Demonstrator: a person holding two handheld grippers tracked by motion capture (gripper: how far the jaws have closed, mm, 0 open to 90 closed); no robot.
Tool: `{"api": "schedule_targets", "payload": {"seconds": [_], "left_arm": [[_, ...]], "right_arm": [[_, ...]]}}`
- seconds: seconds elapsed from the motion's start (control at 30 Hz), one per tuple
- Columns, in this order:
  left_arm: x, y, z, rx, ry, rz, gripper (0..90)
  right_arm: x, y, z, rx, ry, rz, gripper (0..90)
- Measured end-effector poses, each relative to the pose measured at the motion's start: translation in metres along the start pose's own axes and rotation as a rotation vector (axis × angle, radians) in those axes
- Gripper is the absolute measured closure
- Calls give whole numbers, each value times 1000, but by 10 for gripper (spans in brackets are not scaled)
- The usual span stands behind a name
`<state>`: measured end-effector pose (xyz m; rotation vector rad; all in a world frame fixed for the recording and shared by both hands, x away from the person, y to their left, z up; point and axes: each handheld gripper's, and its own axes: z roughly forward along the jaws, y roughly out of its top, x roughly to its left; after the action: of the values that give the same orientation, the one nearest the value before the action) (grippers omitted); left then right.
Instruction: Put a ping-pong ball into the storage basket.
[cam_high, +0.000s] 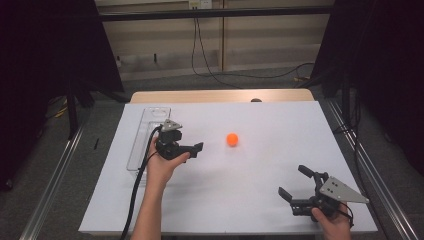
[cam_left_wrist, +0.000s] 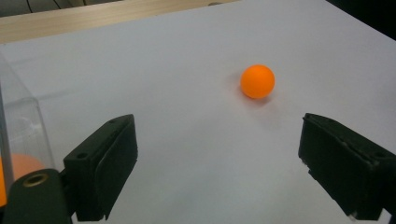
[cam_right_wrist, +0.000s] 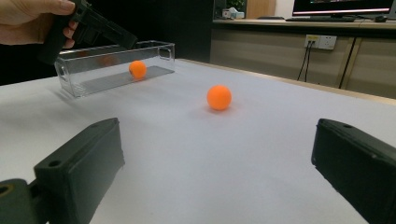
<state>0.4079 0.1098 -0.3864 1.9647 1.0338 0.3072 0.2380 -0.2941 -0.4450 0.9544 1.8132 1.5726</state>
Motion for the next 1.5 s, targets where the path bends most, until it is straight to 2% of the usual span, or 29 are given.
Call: {"api": "schedule_targets", "payload": {"seconds": [0.47, 1.37, 1.5], "left_arm": [[-7, 1, 9, 6, -5, 14, 113], [-14, 4, 24, -35, -15, 22, 112], [-15, 5, 27, -29, -18, 28, 112]], "right_arm": [[0, 0, 0, 3, 3, 2, 20], [0, 0, 0, 2, 3, -1, 20], [0, 0, 0, 3, 3, -1, 20]]}}
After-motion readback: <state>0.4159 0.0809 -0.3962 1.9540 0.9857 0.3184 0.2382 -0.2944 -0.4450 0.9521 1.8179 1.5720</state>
